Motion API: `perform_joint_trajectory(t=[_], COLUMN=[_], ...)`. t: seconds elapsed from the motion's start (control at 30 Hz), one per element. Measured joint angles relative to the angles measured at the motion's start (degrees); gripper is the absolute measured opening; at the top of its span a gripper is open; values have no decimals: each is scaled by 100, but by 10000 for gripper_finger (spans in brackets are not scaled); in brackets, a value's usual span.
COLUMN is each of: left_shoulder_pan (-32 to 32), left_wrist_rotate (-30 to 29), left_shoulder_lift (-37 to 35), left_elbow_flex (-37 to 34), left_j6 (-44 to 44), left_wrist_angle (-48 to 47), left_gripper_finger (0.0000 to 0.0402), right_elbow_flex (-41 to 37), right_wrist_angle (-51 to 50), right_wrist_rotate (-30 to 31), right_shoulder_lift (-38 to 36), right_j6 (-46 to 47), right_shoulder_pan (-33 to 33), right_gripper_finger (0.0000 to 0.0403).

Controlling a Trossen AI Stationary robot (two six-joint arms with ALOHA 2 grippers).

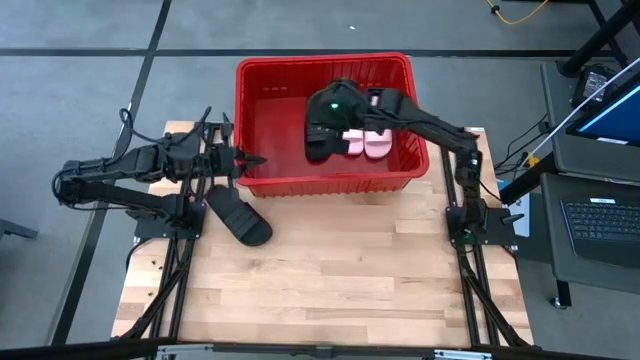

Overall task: Pick and place slides into bin
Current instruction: Put the black slipper into the red bin

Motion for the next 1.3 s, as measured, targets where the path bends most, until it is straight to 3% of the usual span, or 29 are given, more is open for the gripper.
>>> perform_joint_trajectory(t=[0.2,0.33,0.53,0.77,0.9,1.07,1.3], left_shoulder_pan=[-622,-1105,-1761,-2306,-2573,-2839,-2984], left_wrist_rotate=[-493,-930,-1654,-2470,-2845,-2884,-2893], left_shoulder_lift=[72,232,495,856,1348,2149,3397], left_elbow_flex=[0,0,0,67,312,1180,2943], left_j6=[-441,-564,-839,-1417,-1582,-2065,-4432], left_wrist_angle=[131,130,168,405,164,-958,-4029], left_gripper_finger=[2,2,1,2,2,2,1], right_elbow_flex=[2,-333,-2324,-4422,-5529,-6641,-7520], right_wrist_angle=[-204,-504,464,2200,3312,4108,4722], right_wrist_rotate=[-36,-27,-63,-809,-886,-869,-857], right_shoulder_lift=[-574,-818,-1496,-3040,-3931,-4643,-5028], right_j6=[521,1338,1506,1883,2098,2113,2405], right_shoulder_pan=[266,318,562,816,1153,1525,1673], right_gripper_finger=[2,2,1,1,2,2,4])
